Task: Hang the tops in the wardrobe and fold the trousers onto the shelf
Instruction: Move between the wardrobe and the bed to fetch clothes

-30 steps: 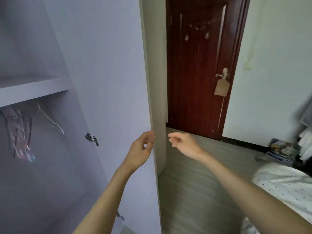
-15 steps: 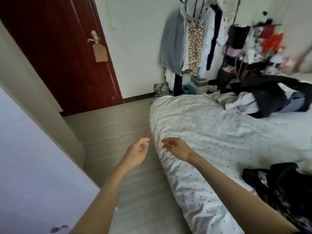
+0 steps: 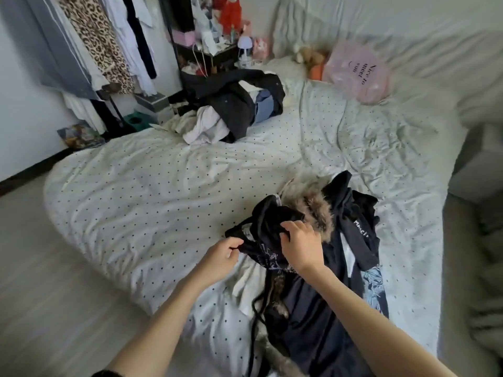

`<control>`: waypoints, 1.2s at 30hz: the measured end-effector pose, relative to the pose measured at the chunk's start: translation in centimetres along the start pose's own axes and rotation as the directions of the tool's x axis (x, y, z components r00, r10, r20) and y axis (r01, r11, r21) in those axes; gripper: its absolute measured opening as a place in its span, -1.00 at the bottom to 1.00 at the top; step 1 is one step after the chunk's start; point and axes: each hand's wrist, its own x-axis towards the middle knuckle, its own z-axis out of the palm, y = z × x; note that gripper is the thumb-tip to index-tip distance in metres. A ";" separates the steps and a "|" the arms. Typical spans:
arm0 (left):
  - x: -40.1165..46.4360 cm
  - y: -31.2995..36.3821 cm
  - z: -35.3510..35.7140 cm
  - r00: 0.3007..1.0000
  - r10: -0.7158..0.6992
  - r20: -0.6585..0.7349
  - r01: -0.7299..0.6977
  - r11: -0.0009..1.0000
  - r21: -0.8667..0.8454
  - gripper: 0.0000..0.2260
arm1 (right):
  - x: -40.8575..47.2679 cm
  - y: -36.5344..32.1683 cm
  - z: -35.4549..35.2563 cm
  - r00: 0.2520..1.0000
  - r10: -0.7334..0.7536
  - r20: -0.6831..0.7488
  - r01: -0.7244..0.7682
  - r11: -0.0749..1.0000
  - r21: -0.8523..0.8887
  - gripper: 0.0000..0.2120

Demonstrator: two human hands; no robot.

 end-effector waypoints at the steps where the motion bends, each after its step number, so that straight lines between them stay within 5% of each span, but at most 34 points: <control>1: 1.6 0.7 1.7 0.999 -0.005 0.032 0.004 1.000 0.021 -0.70 | 0.9 2.0 0.0 0.999 0.030 -0.029 -0.032 0.998 -0.062 -0.65; 5: 4.0 2.0 4.9 0.998 0.002 0.070 -0.007 0.998 0.067 -0.68 | 3.2 5.1 0.5 0.998 0.051 -0.046 -0.059 0.979 -0.197 -0.49; 8: 6.2 2.3 6.0 0.999 -0.005 0.054 0.003 0.999 0.047 -0.66 | 5.3 5.9 1.7 0.997 0.021 0.076 0.000 0.963 -0.271 -0.35; 11: 7.4 2.0 6.6 0.999 -0.004 0.043 0.003 0.999 0.042 -0.65 | 6.7 6.3 2.3 0.990 -0.031 0.138 0.077 0.937 -0.342 -0.61; 15: 8.6 1.5 6.4 0.996 -0.032 -0.084 0.033 0.999 0.015 -0.53 | 6.2 6.1 1.2 0.975 -0.220 -0.009 0.212 0.948 -0.237 -0.84; 20: 11.7 2.6 4.7 0.972 -0.208 -0.112 0.190 0.970 -0.148 -0.38 | 2.2 5.6 1.7 0.886 -0.463 0.014 0.462 0.884 -0.069 -0.82; 24: 12.9 3.2 5.4 0.954 -0.186 -0.236 0.175 0.982 -0.065 -0.65 | 1.4 6.6 1.6 0.882 -0.380 0.278 0.406 0.913 -0.039 -0.75; 27: 11.1 2.9 5.3 0.934 -0.116 -0.339 0.102 0.993 -0.057 -0.84 | 1.4 7.7 1.2 0.924 -0.335 0.185 0.337 0.941 0.024 -0.70; 30: 8.1 1.6 3.8 0.969 -0.026 -0.247 0.038 0.998 0.044 -0.95 | 2.8 7.5 1.0 0.946 -0.312 0.090 0.311 0.950 0.025 -0.68; 36: 3.5 0.5 -0.1 0.996 -0.001 -0.085 0.014 0.988 0.153 -0.79 | 6.5 2.6 2.9 0.826 -0.436 0.358 0.475 0.880 -0.023 -0.37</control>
